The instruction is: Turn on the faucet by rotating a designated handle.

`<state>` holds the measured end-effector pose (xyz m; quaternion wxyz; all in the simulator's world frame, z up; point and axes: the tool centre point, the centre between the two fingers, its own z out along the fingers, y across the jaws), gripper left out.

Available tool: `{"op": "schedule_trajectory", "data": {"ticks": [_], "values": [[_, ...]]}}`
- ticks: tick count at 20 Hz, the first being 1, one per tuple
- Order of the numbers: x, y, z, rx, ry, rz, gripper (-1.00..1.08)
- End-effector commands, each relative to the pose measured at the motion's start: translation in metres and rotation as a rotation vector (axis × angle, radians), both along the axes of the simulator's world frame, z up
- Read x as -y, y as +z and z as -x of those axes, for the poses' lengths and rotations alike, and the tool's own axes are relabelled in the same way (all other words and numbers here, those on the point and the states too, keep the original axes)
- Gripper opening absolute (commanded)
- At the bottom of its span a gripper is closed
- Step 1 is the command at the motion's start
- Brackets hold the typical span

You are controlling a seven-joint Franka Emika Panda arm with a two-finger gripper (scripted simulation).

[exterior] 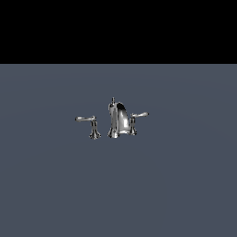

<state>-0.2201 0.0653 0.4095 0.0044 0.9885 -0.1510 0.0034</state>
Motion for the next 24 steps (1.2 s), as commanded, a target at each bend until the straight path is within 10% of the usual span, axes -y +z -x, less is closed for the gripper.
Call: {"op": "schedule_trajectory", "data": {"ticks": [1,24], "values": [[-0.010,-0.015,-0.008,0.000,-0.053,-0.002,-1.00],[-0.079,-0.143,-0.104,-0.002,-0.502,-0.016,-1.00]]}}
